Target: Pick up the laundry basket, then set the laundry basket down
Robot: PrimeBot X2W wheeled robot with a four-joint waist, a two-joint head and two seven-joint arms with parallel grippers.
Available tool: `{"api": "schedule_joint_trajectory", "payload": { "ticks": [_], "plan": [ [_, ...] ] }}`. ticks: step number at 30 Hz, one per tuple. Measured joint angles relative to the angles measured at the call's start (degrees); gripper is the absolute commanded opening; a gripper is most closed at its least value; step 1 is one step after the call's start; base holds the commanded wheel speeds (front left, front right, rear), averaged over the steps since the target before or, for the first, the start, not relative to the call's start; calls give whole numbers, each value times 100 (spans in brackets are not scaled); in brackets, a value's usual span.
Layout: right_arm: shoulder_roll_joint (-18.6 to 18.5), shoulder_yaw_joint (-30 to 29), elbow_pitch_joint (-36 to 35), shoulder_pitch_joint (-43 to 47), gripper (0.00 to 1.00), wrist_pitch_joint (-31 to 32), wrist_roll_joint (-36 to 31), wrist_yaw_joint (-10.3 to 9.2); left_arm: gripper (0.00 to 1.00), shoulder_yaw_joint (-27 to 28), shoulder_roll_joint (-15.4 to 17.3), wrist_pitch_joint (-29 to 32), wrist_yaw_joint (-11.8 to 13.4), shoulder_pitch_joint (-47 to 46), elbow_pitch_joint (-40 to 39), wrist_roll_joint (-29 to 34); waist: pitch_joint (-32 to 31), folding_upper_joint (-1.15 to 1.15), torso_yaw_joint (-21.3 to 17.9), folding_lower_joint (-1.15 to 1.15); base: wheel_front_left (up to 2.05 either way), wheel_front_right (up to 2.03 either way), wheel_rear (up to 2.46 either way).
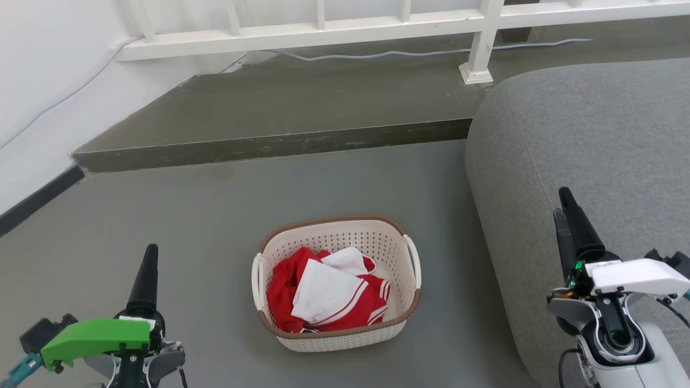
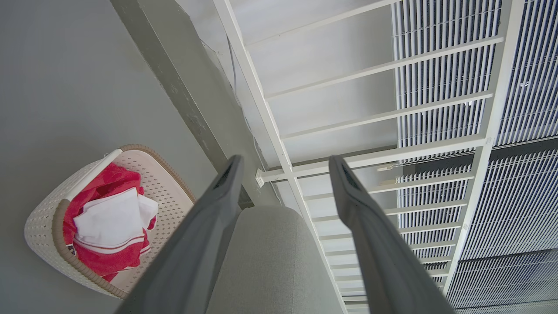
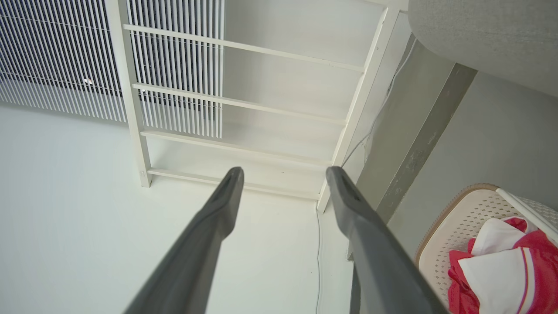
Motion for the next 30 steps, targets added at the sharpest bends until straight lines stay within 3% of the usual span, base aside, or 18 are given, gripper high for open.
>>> {"api": "schedule_joint_trajectory", "payload": {
  "ticks": [18, 30],
  "plan": [
    [-403, 733, -149, -153, 100, -444, -1174, 1, 100, -146, 157, -364, 12, -70, -272, 1874, -3, 0, -26, 0, 0, 0, 0],
    [-590, 1057, -48, -325, 100, -697, -2320, 0, 100, -354, 235, -598, 237, -71, -443, 3416, 26, 0, -42, 0, 0, 0, 0]
  ]
}}
